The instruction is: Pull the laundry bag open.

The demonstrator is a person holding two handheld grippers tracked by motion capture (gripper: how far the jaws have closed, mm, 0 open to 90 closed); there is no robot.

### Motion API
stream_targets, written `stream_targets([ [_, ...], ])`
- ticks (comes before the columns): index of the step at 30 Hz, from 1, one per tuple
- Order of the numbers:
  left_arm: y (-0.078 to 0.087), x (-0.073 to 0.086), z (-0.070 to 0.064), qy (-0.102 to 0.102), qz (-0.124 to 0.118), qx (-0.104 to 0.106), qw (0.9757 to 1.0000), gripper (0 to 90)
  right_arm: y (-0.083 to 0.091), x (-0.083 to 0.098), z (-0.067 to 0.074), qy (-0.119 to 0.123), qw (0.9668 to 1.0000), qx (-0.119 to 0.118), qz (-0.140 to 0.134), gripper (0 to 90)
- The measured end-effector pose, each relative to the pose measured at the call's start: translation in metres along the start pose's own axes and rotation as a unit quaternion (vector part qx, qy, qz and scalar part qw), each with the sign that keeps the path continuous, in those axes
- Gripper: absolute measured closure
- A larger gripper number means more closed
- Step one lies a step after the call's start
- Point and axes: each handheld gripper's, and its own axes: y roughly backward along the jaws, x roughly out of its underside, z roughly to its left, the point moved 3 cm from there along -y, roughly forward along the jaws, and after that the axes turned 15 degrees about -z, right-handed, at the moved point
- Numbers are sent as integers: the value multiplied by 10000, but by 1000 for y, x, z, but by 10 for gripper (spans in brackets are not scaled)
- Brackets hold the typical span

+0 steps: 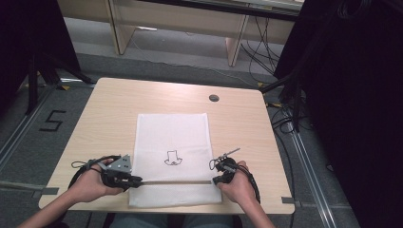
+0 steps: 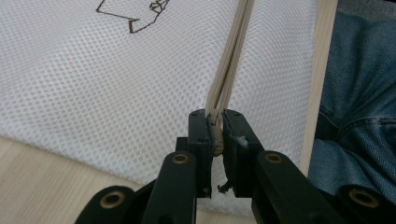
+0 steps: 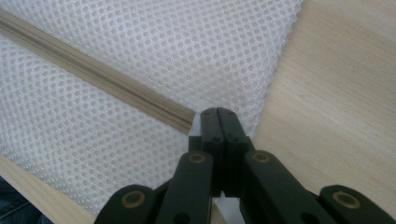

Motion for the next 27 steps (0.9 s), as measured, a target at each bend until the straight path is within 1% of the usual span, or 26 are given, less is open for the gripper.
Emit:
stream_targets([
  [1,1,1,0,65,-43,-23,10000,817,0,0,0,-37,10000,19,24,900],
  [4,7,7,3,116,-13,-108,9999,817,0,0,0,-38,10000,21,27,900],
  [5,10,10,5,90,37,-139,9999,817,0,0,3,-152,9999,20,53,900],
  [7,14,14,8,203,31,-204,9996,817,0,0,1,-12,10000,42,0,900],
  [9,16,18,10,234,36,-210,9995,817,0,0,1,-15,10000,57,-21,900],
  [10,16,19,9,305,15,-211,9993,817,0,0,1,-1,10000,35,4,900],
  [11,16,20,9,315,-2,-203,9993,817,0,0,1,7,10000,33,4,900],
  [12,16,19,9,303,-2,-195,9994,817,1,0,1,-87,9999,41,73,900],
  [13,17,19,10,273,19,-207,9994,817,0,0,1,-71,10000,39,58,900],
  [14,17,20,9,331,-9,-200,9993,817,0,0,1,-73,9999,39,59,900],
  [16,17,20,9,295,-33,-235,9993,817,0,0,1,-70,10000,34,57,900],
  [17,17,20,9,311,-16,-221,9993,817,0,0,1,-70,10000,28,51,900],
  [18,16,20,8,331,-25,-216,9992,817,0,0,0,-9,10000,3,12,900],
  [19,16,21,8,325,5,-231,9992,817,0,0,0,-9,10000,5,-1,900],
  [20,17,22,8,261,55,-244,9993,817,0,0,0,-9,10000,2,-3,900],
  [21,17,23,8,330,11,-238,9992,817,0,0,0,-9,10000,5,-3,900],
  [22,17,24,8,319,55,-208,9993,817,0,0,0,-6,10000,5,-3,900],
  [23,18,24,9,301,49,-218,9993,817,0,0,0,-8,10000,5,-3,900],
  [24,18,25,9,249,65,-218,9994,817,0,0,0,-10,10000,5,-4,900],
  [25,18,25,8,300,62,-223,9993,818,0,0,0,-12,10000,6,-2,900],
  [27,18,26,8,238,125,-190,9995,817,0,0,0,-47,10000,18,15,900],
])
